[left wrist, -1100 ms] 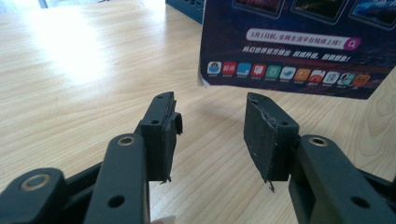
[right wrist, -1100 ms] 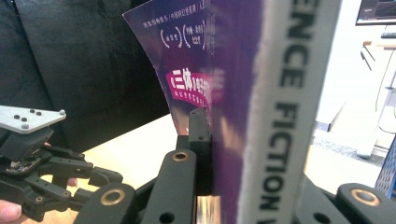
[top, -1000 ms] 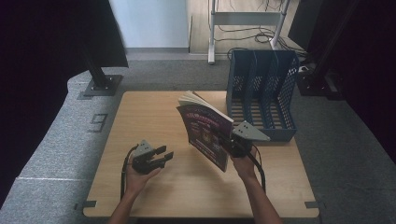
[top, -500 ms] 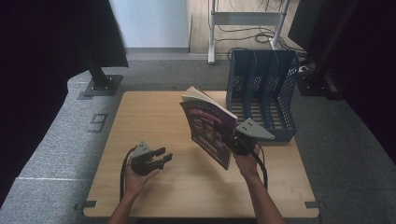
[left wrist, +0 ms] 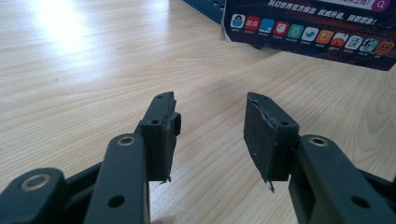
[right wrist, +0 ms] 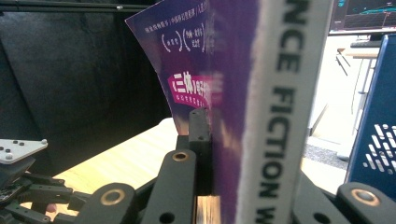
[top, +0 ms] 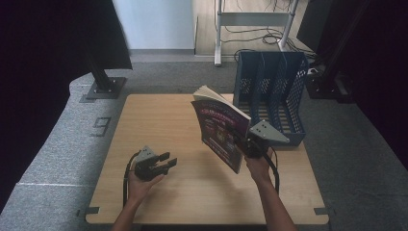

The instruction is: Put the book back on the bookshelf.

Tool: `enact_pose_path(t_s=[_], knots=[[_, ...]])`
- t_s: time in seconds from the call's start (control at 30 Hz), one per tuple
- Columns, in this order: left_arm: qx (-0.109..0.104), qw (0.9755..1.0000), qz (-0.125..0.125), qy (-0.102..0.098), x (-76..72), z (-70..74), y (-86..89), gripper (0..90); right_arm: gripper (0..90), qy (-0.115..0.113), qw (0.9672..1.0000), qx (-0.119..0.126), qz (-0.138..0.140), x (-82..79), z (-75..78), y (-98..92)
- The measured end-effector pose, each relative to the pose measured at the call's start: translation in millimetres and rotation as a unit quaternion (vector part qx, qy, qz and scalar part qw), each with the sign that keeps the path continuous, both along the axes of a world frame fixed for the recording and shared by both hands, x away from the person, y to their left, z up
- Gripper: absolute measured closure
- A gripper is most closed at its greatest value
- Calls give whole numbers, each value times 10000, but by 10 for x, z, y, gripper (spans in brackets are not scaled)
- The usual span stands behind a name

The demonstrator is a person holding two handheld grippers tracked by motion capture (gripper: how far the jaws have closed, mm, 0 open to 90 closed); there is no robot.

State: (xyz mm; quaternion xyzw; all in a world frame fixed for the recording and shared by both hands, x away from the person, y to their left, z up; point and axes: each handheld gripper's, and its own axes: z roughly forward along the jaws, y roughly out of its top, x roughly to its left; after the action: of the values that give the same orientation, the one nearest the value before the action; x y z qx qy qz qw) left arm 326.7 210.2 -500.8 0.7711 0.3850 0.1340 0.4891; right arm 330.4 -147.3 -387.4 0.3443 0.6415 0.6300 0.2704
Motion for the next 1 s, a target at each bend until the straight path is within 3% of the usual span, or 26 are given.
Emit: enact_pose_path(t_s=[0.33, 1.0], knots=[[-49, 10000, 5, 11, -6, 0, 12, 534, 818, 4, 10000, 48, -63, 5, 17, -45], [13, 10000, 31, 11, -11, 5, 1, 536, 818, -172, 9989, 204, -374, 16, 211, -254]])
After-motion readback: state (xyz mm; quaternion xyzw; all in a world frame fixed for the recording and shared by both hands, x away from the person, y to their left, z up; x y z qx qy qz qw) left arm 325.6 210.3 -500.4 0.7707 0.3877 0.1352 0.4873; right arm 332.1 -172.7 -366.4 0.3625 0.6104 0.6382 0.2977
